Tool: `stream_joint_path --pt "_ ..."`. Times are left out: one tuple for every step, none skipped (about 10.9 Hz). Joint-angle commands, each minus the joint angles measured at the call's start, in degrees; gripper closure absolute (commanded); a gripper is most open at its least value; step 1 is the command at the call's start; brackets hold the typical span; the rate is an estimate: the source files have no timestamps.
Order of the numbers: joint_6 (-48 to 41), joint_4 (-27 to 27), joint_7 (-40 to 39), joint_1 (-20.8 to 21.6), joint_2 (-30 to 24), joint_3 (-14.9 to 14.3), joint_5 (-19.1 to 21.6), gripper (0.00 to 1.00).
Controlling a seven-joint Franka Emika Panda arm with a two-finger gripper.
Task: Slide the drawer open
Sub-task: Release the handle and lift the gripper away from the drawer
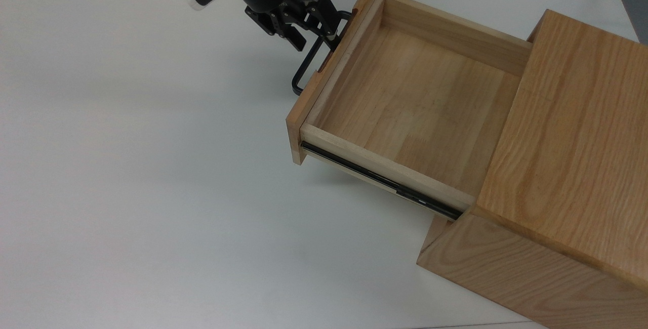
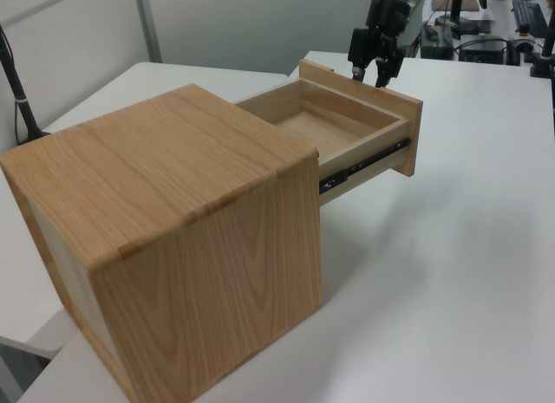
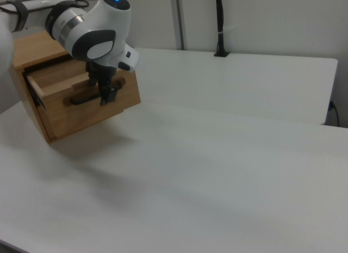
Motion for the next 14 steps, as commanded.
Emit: stream_joint_path --pt "-3.17 -2.44 -1.82 -0.28 -2.48 -1.49 -2.99 0.0" --pt "-4.74 -1.4 -1.82 -0.28 -3.28 -2.19 -3.69 0.0" --pt "-7.54 0.35 -1.82 -0.19 -3.55 -2.63 -6.39 0.0" --pt "-10.79 2.54 -2.34 -0.28 -3.72 -3.07 -9.55 0.0" --pt "-13.26 4.22 -2.44 -0.28 -4.25 -3.08 -13.5 0.0" --pt "-14.67 5.28 -2.61 -0.28 -4.86 -3.34 -17.54 0.0" --pt "-15.64 5.99 -2.79 -0.19 -5.48 -3.17 -22.11 0.0" --pt "-16.61 6.69 -3.83 0.07 -5.83 -2.55 -28.07 0.0" --pt "-17.06 7.22 -6.02 0.34 -6.1 -2.37 -31.87 0.0" --pt "-16.8 7.83 -8.13 -0.1 -6.1 -2.29 -33.39 0.0" --pt "-16.27 8.01 -10.33 -0.8 -6.19 -1.85 -34.45 0.0" --pt "-16.27 8.02 -12.09 -2.81 -6.62 -1.41 -35.24 0.0" --pt "-16.27 8.02 -12.37 -4.13 -6.97 0.25 -35.6 0.0" --pt "-16.27 7.93 -12.37 -7.36 -7.06 3.48 -35.77 0.0"
